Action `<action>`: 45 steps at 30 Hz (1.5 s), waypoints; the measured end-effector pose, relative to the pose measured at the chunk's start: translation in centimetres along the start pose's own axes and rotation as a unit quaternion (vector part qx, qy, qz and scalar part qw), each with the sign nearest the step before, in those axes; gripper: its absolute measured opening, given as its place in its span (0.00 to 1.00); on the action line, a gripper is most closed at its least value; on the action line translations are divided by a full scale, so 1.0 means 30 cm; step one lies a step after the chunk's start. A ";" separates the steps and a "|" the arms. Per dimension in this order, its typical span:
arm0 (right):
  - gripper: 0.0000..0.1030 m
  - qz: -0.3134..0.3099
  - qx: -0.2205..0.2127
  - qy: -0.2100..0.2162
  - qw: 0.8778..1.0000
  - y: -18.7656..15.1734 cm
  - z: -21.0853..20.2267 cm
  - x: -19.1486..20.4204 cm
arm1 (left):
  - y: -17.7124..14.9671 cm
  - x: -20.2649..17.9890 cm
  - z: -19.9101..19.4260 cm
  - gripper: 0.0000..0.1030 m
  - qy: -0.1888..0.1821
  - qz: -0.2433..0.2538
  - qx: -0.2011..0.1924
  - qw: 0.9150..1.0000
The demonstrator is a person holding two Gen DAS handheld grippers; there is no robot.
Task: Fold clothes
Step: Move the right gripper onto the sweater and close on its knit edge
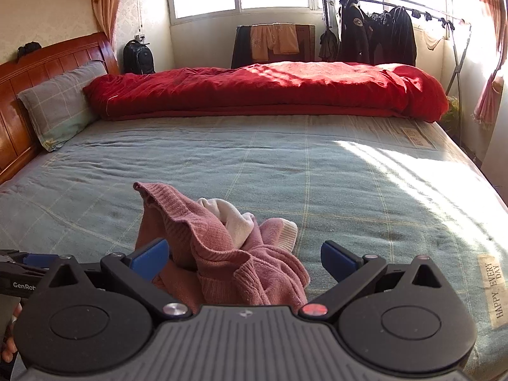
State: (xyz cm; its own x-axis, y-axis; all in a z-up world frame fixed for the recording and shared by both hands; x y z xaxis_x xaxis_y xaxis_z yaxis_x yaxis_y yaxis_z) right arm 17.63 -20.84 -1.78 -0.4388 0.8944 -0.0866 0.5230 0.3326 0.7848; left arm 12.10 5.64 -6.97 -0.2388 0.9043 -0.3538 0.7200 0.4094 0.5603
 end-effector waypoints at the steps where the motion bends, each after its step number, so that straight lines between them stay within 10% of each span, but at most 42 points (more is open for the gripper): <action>1: 1.00 0.002 0.003 0.000 1.000 0.002 0.006 0.001 | -0.002 0.004 0.005 0.99 -0.005 -0.002 0.004 1.000; 23: 0.98 0.028 0.026 -0.015 0.999 -0.030 0.019 -0.018 | 0.031 -0.065 0.066 0.97 0.044 0.076 0.004 0.996; 37: 0.62 0.004 0.066 0.048 0.997 -0.059 0.089 -0.023 | 0.068 -0.081 0.023 0.97 0.030 0.117 -0.037 0.992; 45: 0.60 -0.008 0.105 0.089 0.990 -0.103 0.188 -0.053 | 0.028 -0.088 -0.005 0.98 0.017 0.162 -0.051 0.985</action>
State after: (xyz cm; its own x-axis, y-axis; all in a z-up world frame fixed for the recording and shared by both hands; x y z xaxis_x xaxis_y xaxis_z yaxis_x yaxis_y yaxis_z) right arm 20.84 -21.60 -7.53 -0.5606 0.8276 0.0271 0.6476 0.4178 0.6373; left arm 13.23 3.61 -5.45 -0.0296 0.9924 -0.1191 0.6940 0.1061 0.7121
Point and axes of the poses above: each gripper's, at about its wrist camera, not at the fingertips, and z roughly the way its jaws point, x to its left, y to its top, the point moved 1 cm from there along z, roughly the way its jaws point, and after that the axes turned 13 degrees about -z, right-handed, at the moved point
